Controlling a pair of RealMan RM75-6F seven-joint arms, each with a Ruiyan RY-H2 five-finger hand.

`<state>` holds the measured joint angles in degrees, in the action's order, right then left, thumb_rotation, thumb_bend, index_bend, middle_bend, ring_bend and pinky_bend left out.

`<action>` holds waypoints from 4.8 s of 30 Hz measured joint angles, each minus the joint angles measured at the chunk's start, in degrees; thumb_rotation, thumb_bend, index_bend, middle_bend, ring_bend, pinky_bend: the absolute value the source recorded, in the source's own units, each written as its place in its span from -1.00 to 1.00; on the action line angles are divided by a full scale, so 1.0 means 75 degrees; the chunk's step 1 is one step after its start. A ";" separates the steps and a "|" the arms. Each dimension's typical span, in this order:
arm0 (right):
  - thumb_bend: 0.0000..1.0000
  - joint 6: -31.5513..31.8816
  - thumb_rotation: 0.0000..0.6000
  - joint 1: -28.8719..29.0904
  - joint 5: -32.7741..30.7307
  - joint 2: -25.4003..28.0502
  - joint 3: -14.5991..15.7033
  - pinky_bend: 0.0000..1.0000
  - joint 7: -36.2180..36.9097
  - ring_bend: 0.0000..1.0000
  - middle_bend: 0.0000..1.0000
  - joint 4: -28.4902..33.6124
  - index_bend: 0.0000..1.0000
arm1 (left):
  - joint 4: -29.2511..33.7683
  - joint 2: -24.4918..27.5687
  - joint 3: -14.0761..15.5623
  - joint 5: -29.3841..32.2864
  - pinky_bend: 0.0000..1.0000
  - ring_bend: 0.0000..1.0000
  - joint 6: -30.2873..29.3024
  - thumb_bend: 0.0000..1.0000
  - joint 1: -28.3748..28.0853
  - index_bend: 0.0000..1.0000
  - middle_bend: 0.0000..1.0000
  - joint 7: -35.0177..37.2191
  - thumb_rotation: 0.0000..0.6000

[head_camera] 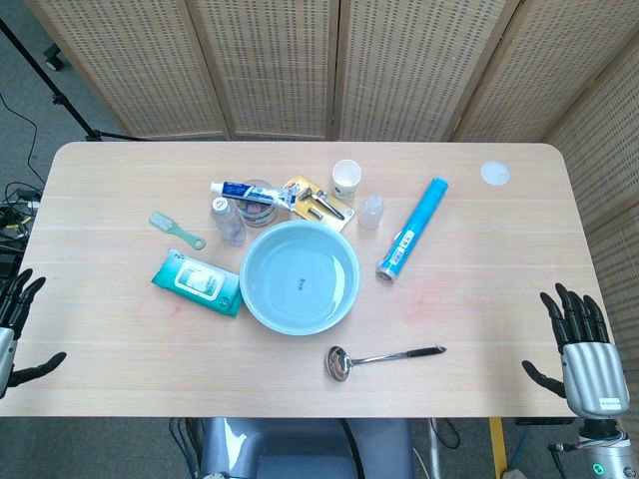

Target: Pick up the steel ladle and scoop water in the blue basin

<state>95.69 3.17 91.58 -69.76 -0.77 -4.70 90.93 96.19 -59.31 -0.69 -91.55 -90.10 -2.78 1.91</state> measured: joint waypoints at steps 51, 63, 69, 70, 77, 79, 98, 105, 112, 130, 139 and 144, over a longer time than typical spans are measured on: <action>-0.98 -0.4220 1.00 0.1894 -0.1111 -0.1467 -0.0102 1.00 -0.3762 0.83 0.63 0.0672 -0.19 | 0.0005 -0.0004 -0.0060 0.0177 -0.93 -1.00 0.0135 -1.00 -0.0027 -1.00 -1.00 -0.0009 1.00; -0.71 -0.4309 1.00 0.2055 -0.2923 -0.2324 -0.0279 1.00 -0.5355 0.83 0.63 0.0873 -0.16 | 0.0004 -0.0025 -0.0056 0.0189 -0.93 -1.00 0.0168 -1.00 -0.0037 -1.00 -1.00 -0.0053 1.00; -0.51 -0.4293 1.00 0.2245 -0.3424 -0.2684 -0.0340 1.00 -0.5620 0.83 0.63 0.0800 -0.14 | -0.0002 -0.0018 -0.0071 0.0227 -0.93 -1.00 0.0186 -1.00 -0.0044 -1.00 -1.00 -0.0026 1.00; -0.43 -0.4282 1.00 0.2279 -0.3489 -0.2739 -0.0349 1.00 -0.5641 0.83 0.63 0.0771 -0.14 | -0.0004 -0.0016 -0.0073 0.0234 -0.93 -1.00 0.0190 -1.00 -0.0046 -1.00 -1.00 -0.0018 1.00; -0.35 -0.4269 1.00 0.2445 -0.3756 -0.2861 -0.0363 1.00 -0.5733 0.83 0.63 0.0641 -0.14 | -0.0013 -0.0006 -0.0089 0.0264 -0.93 -1.00 0.0191 -1.00 -0.0045 -1.00 -1.00 0.0026 1.00; -0.37 -0.4270 1.00 0.2487 -0.3834 -0.2880 -0.0342 1.00 -0.5792 0.83 0.63 0.0648 -0.14 | -0.0014 -0.0008 -0.0089 0.0272 -0.93 -1.00 0.0212 -1.00 -0.0053 -1.00 -1.00 0.0018 1.00; -0.38 -0.4133 1.00 0.2681 -0.4042 -0.3358 -0.0203 1.00 -0.5595 0.83 0.65 -0.0123 -0.10 | -0.0030 -0.0051 -0.0097 0.0321 -0.93 -1.00 0.0268 -1.00 -0.0076 -1.00 -1.00 -0.0064 1.00; -0.33 -0.4153 1.00 0.2747 -0.4029 -0.3490 -0.0167 1.00 -0.5406 0.83 0.66 -0.0455 -0.08 | -0.0046 -0.0067 -0.0105 0.0350 -0.93 -1.00 0.0303 -1.00 -0.0093 -1.00 -1.00 -0.0085 1.00; -0.33 -0.4199 1.00 0.2808 -0.4124 -0.3543 -0.0162 1.00 -0.5361 0.83 0.66 -0.0566 -0.08 | -0.0056 -0.0080 -0.0118 0.0384 -0.93 -1.00 0.0319 -1.00 -0.0100 -1.00 -1.00 -0.0105 1.00; 0.18 -0.4287 1.00 0.2957 -0.4457 -0.3477 -0.0071 1.00 -0.5537 0.83 0.66 -0.0513 0.36 | -0.0059 -0.0078 -0.0120 0.0386 -0.93 -1.00 0.0322 -1.00 -0.0106 -1.00 -1.00 -0.0097 1.00; 0.65 -0.4286 1.00 0.2956 -0.4265 -0.3377 -0.0053 1.00 -0.5152 0.84 0.69 -0.0479 0.55 | -0.0059 -0.0081 -0.0116 0.0385 -0.93 -1.00 0.0331 -1.00 -0.0110 -1.00 -1.00 -0.0103 1.00; 0.83 -0.4312 1.00 0.2936 -0.4087 -0.3140 -0.0100 1.00 -0.4614 0.84 0.69 -0.0269 0.58 | -0.0051 -0.0079 -0.0108 0.0369 -0.93 -1.00 0.0329 -1.00 -0.0110 -1.00 -1.00 -0.0110 1.00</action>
<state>63.36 25.19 60.93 -93.31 -1.53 -39.31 88.91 95.81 -59.91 -1.50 -88.78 -87.64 -3.61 1.09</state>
